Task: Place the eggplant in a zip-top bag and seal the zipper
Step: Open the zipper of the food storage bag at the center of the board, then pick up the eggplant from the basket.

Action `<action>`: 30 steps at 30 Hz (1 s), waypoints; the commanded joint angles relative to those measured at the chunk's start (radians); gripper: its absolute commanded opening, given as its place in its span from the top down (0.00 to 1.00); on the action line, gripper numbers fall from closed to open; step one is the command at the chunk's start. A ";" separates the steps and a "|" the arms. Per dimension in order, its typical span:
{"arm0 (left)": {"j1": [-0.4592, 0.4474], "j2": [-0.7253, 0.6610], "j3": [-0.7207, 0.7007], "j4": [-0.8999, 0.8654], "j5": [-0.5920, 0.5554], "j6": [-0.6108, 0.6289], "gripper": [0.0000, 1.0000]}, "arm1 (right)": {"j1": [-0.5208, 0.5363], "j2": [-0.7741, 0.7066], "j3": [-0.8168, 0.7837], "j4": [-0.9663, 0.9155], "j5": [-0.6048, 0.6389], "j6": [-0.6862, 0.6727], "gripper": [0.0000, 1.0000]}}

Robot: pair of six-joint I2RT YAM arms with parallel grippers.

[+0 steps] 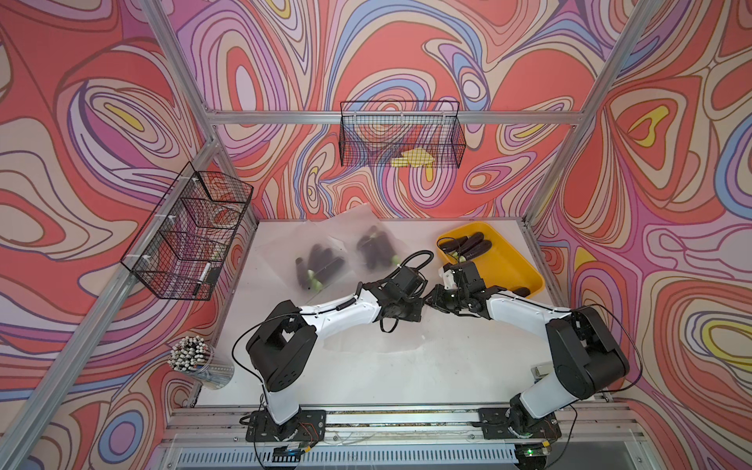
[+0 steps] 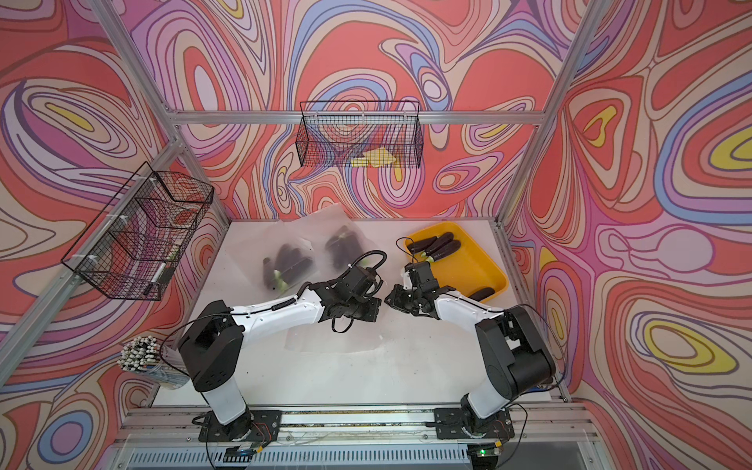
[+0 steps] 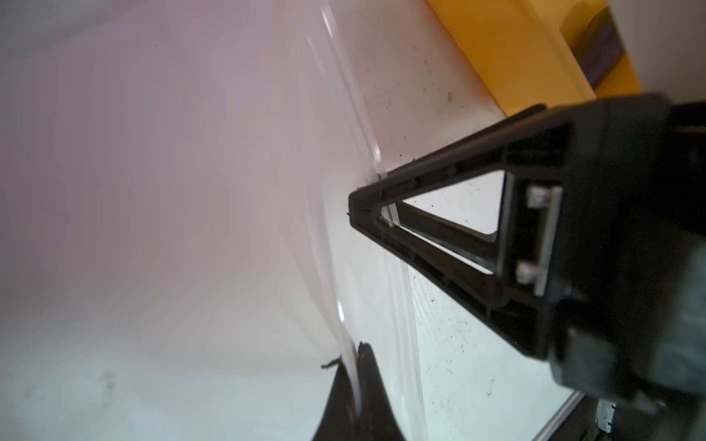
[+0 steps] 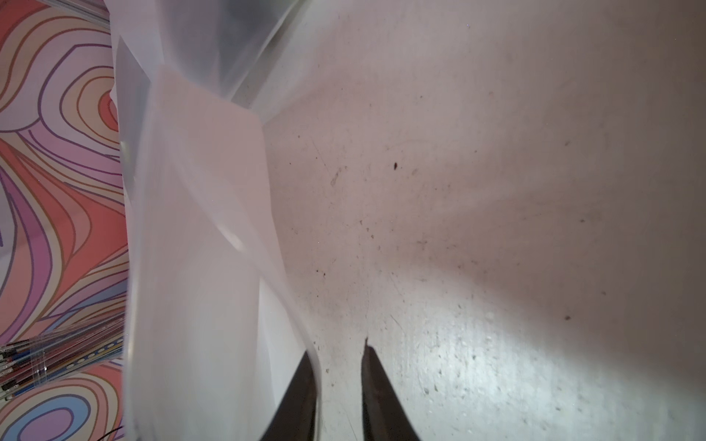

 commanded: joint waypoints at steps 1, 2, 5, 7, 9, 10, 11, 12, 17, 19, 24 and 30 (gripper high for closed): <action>0.007 -0.006 0.016 -0.021 -0.022 0.004 1.00 | 0.002 -0.020 0.008 -0.019 -0.002 -0.015 0.78; 0.010 0.001 0.016 -0.014 -0.015 0.000 1.00 | 0.001 -0.024 0.010 -0.031 -0.001 -0.020 0.80; 0.028 0.019 0.015 0.009 0.002 -0.032 1.00 | 0.000 -0.020 0.024 -0.071 -0.007 -0.041 0.88; 0.042 0.025 0.010 0.023 0.005 -0.048 1.00 | -0.001 -0.016 0.037 -0.098 -0.013 -0.057 0.86; 0.049 0.025 0.010 0.034 0.001 -0.045 1.00 | -0.015 -0.033 0.063 -0.129 -0.015 -0.076 0.71; 0.049 0.025 0.013 0.037 0.004 -0.037 1.00 | -0.027 -0.052 0.076 -0.128 -0.020 -0.074 0.66; 0.049 0.027 0.016 0.041 0.015 -0.029 1.00 | -0.044 -0.075 0.097 -0.129 -0.018 -0.071 0.62; 0.050 0.031 0.021 0.046 0.028 -0.020 1.00 | -0.067 -0.098 0.124 -0.138 -0.004 -0.071 0.59; 0.049 0.056 0.039 0.060 0.060 -0.019 1.00 | -0.222 -0.108 0.274 -0.149 0.104 -0.056 0.45; 0.049 0.069 0.050 0.062 0.071 -0.019 1.00 | -0.269 -0.062 0.331 -0.162 0.212 -0.046 0.41; 0.050 0.097 0.080 0.067 0.089 -0.021 1.00 | -0.359 0.110 0.409 -0.106 0.340 -0.015 0.24; 0.050 0.104 0.103 0.067 0.088 -0.011 1.00 | -0.408 0.299 0.507 -0.078 0.390 0.017 0.24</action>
